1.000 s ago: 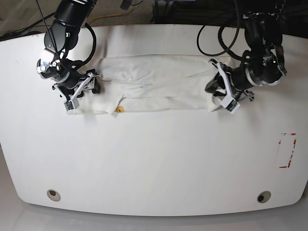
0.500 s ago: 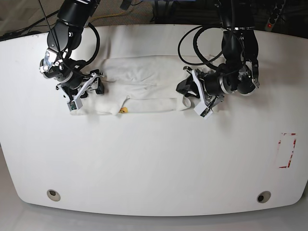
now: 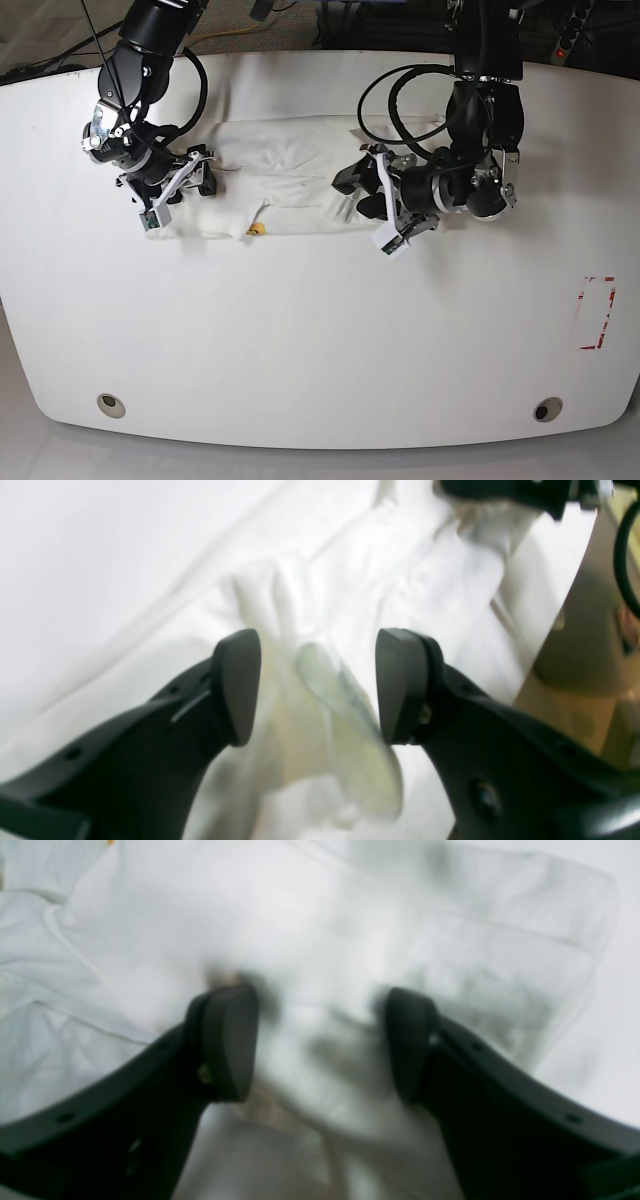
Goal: Fold the T-shirt properly
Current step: 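Grasp the strip end with the left gripper and fold it toward the right gripper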
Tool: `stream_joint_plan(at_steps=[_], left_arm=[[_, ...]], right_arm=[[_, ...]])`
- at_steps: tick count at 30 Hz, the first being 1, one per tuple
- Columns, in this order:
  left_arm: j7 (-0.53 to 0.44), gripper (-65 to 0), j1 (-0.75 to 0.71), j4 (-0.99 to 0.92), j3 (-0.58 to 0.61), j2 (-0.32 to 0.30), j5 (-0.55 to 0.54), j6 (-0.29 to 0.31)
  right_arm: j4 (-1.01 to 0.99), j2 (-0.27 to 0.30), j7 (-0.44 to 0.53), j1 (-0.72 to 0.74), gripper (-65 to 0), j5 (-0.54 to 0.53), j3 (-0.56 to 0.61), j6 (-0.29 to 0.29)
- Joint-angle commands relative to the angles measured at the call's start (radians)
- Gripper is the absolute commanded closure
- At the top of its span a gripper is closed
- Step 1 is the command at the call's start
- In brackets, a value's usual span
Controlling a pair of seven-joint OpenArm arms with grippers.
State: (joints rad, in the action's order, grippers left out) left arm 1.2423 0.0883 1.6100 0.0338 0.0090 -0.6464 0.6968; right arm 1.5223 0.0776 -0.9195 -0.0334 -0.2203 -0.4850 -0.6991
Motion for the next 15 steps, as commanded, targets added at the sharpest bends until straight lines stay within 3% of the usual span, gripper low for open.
stream_joint_plan(at_steps=[1, 7, 15], left_arm=[[-0.025, -34.7, 0.026, 0.092, 0.016, 0.004, -0.034, 0.001], [-0.025, -34.4, 0.024, 0.148, -0.013, -0.068, 0.020, 0.001], [-0.031, -34.4, -0.038, 0.145, -0.033, -0.174, 0.214, 0.001]], right_arm=[[-0.001, 0.003, -0.043, -0.001, -39.3, 0.017, 0.001, 0.001], [0.002, 0.001, -0.045, -0.001, -39.3, 0.008, 0.001, 0.001], [0.197, -0.034, -0.148, 0.010, -40.3, 0.003, -0.007, 0.001]])
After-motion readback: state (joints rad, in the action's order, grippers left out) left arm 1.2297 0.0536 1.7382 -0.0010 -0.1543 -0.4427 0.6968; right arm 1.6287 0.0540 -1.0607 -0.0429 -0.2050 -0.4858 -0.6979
